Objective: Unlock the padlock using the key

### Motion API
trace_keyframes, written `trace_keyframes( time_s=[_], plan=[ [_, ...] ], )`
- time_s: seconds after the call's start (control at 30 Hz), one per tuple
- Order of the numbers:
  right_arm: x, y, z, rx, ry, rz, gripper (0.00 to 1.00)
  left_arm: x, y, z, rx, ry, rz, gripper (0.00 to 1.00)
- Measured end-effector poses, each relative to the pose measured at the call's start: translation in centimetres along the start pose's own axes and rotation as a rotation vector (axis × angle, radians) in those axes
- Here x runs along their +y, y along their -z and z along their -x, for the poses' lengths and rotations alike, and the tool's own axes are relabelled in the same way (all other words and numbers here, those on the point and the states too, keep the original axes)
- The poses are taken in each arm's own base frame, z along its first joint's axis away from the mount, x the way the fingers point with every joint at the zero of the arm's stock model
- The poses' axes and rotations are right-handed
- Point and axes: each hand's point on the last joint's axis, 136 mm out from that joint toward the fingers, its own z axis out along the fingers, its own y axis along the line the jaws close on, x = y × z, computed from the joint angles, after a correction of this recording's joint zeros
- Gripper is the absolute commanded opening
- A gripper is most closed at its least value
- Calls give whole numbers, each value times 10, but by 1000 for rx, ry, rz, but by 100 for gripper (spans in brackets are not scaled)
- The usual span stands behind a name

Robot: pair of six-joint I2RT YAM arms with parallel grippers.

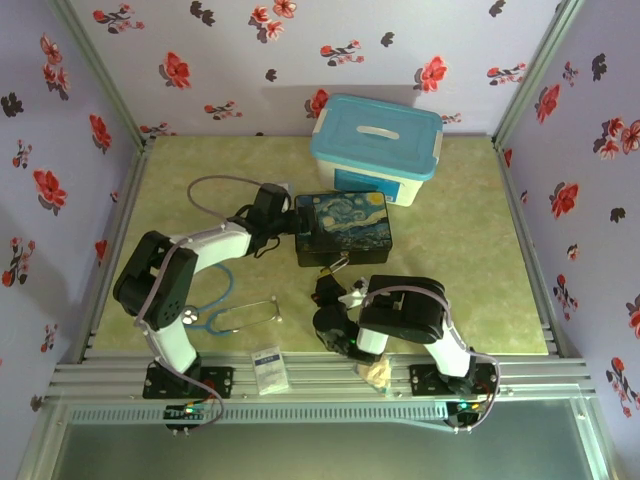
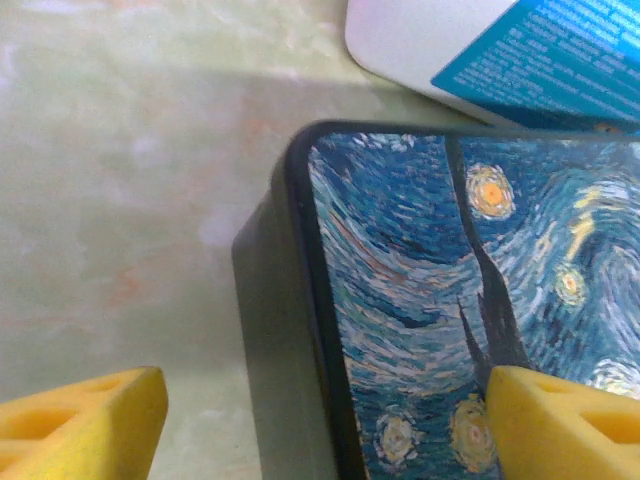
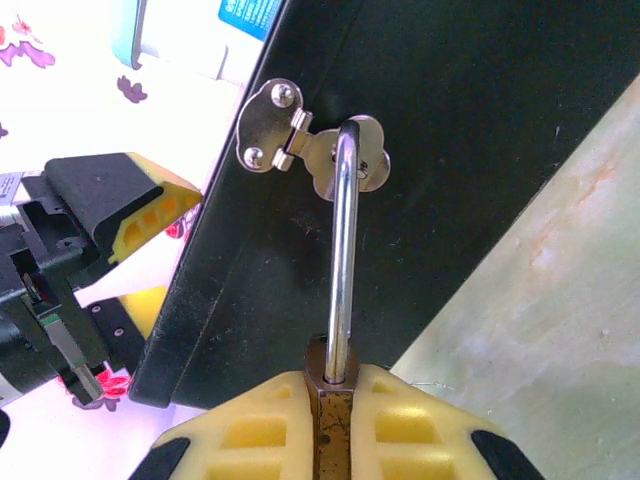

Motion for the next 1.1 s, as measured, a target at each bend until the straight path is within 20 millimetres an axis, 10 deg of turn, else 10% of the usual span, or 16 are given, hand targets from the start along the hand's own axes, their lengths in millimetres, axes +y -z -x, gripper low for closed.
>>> trace_keyframes(
  time_s=[0.17,1.1],
  plan=[
    [1,-3,4,-28,-44,19,0,-5,-2,-1,-36,-13,-8,48],
    [15,-25,24,-259,-37,-27,0,-2,-3,6,-158,-142,-21,45]
  ],
)
